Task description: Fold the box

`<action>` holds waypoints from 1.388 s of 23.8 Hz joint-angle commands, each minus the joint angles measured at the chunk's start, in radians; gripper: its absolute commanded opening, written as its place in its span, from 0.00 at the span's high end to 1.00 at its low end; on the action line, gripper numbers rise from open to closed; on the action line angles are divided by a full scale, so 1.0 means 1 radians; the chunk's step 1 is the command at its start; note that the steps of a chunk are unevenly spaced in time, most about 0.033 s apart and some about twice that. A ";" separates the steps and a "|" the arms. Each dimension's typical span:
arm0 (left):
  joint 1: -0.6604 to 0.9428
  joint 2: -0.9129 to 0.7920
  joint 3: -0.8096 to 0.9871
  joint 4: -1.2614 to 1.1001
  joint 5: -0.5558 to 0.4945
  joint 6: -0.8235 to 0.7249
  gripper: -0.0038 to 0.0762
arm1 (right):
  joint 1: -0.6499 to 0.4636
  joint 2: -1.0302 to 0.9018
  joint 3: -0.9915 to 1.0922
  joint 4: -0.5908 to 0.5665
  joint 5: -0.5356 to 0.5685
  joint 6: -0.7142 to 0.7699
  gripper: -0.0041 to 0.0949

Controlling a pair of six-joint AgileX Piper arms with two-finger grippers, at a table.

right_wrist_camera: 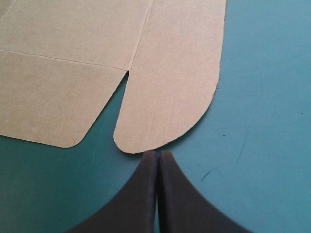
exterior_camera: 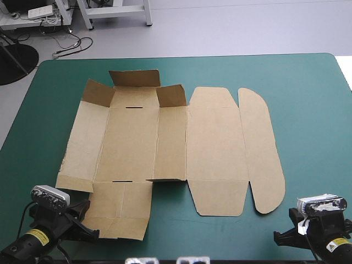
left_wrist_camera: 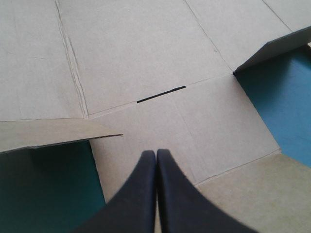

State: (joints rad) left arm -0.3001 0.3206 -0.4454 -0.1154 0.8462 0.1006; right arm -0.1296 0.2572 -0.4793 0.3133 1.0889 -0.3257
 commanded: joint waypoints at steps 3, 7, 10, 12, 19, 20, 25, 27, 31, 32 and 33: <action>-0.006 0.008 -0.023 -0.014 -0.063 -0.001 0.96 | 0.003 0.012 -0.026 0.012 -0.054 -0.010 0.98; -0.006 0.010 -0.036 -0.002 -0.041 -0.006 0.96 | 0.003 0.012 -0.026 0.012 -0.054 -0.010 0.98; -0.006 0.043 -0.137 -0.013 0.031 -0.066 0.96 | 0.003 0.012 -0.026 0.012 -0.054 -0.010 0.98; -0.006 0.093 -0.240 -0.013 0.080 -0.066 0.96 | 0.003 0.012 -0.026 0.012 -0.054 -0.010 0.98; -0.006 0.292 -0.508 -0.004 0.117 -0.054 0.96 | 0.003 0.012 -0.026 0.012 -0.054 -0.010 0.98; -0.006 0.320 -0.524 -0.002 0.118 -0.053 0.96 | 0.003 0.012 -0.026 0.012 -0.054 -0.010 0.98; -0.006 0.503 -0.591 0.008 0.104 -0.004 0.96 | 0.003 0.012 -0.026 0.012 -0.054 -0.010 0.98; -0.006 0.564 -0.604 0.017 0.074 -0.004 0.96 | 0.003 0.012 -0.026 0.012 -0.054 -0.010 0.98; -0.006 0.704 -0.631 0.023 -0.022 -0.004 0.96 | 0.003 0.012 -0.026 0.012 -0.054 -0.010 0.98; -0.006 0.733 -0.641 0.023 -0.027 -0.004 0.96 | 0.003 0.012 -0.026 0.012 -0.054 -0.010 0.98; -0.006 0.763 -0.656 0.025 -0.030 -0.004 0.96 | 0.003 0.012 -0.026 0.012 -0.054 -0.010 0.98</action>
State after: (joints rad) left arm -0.3001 1.0191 -1.0411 -0.0886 0.9027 0.0942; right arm -0.1296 0.2572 -0.4793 0.3133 1.0889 -0.3257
